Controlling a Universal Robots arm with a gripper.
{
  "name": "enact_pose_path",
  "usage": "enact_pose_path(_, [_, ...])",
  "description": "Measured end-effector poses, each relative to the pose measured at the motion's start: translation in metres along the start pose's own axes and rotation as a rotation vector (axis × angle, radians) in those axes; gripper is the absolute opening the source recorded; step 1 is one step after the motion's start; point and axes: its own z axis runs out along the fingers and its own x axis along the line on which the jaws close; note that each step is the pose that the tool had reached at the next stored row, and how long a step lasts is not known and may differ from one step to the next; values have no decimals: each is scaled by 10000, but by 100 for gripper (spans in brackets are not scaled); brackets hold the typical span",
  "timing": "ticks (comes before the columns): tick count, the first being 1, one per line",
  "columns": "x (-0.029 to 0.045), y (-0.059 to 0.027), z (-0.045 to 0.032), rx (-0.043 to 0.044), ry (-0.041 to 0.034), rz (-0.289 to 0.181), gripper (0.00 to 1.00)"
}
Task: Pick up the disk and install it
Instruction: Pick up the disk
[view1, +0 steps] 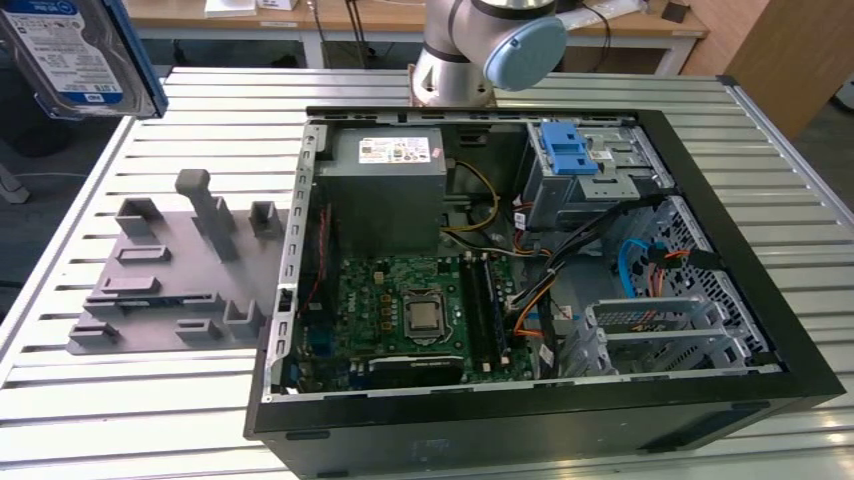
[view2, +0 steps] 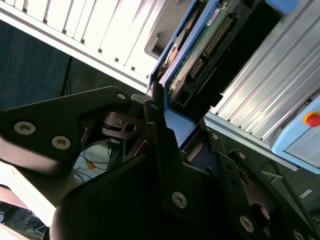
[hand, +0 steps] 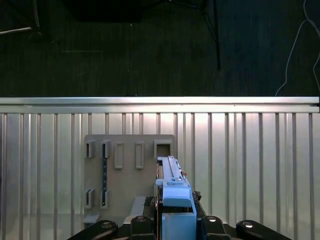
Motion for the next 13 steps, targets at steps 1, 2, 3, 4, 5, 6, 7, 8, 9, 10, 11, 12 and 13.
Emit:
enact_pose_path(1, [0,0,-29,-1,0,0,37])
enact_pose_path(2, [-1,1,-57,1,0,0,37])
enact_pose_path(3, [-1,1,-84,1,-1,0,37])
enact_pose_path(4, [-1,2,-136,0,0,0,37])
enact_pose_path(5, [-1,2,-152,-1,1,-1,37])
enact_pose_path(6, [5,2,-154,1,0,-2,37])
enact_pose_path(7, [18,2,-154,1,0,-1,37])
enact_pose_path(8, [38,2,-154,3,-1,-1,37])
enact_pose_path(9, [65,1,-155,2,-3,0,37])
enact_pose_path(10, [98,1,-154,2,-4,0,37])
enact_pose_path(11, [128,0,-155,2,-4,0,37])
enact_pose_path(12, [159,0,-156,2,-4,0,37])
enact_pose_path(13, [192,0,-156,1,-4,0,37])
